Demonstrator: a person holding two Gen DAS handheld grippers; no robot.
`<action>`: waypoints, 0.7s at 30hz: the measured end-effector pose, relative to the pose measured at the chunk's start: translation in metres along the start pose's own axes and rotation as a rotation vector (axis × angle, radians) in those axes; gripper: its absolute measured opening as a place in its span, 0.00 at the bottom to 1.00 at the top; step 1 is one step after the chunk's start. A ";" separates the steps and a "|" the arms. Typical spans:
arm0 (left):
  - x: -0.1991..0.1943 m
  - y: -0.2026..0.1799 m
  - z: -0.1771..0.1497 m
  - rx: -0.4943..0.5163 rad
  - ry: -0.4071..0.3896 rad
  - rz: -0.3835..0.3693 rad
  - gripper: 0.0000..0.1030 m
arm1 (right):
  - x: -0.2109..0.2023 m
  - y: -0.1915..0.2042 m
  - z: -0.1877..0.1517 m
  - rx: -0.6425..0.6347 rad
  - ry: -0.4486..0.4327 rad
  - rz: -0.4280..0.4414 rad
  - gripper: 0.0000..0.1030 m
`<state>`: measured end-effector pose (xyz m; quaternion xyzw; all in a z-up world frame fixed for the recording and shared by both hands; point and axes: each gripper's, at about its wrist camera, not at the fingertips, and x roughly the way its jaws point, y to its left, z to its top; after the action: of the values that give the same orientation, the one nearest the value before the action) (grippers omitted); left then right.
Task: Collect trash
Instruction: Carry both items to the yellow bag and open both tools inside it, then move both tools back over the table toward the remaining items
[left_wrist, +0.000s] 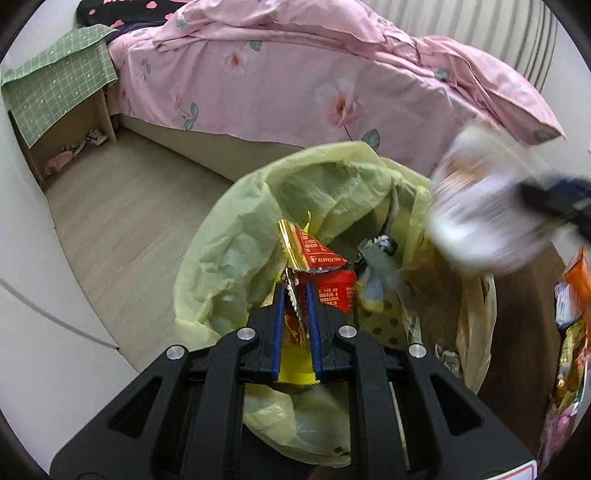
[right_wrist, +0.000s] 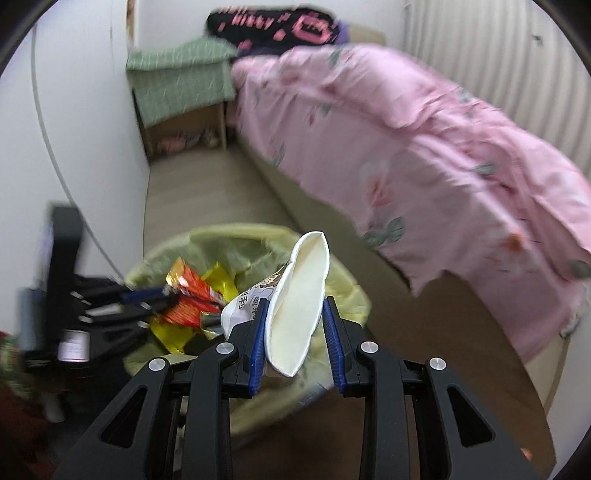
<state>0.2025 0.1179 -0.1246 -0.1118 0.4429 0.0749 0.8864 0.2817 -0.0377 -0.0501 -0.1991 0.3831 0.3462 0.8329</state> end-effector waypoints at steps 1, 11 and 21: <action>0.001 0.003 0.000 -0.012 0.003 -0.006 0.10 | 0.008 0.003 0.000 -0.009 0.014 0.005 0.27; -0.011 0.019 -0.004 -0.107 -0.033 -0.111 0.11 | 0.061 0.022 -0.024 -0.067 0.168 0.049 0.28; -0.042 0.023 -0.001 -0.183 -0.139 -0.192 0.45 | -0.009 0.007 -0.026 0.004 0.035 0.035 0.49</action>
<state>0.1717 0.1386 -0.0948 -0.2287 0.3590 0.0374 0.9041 0.2596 -0.0527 -0.0605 -0.1967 0.4015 0.3567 0.8203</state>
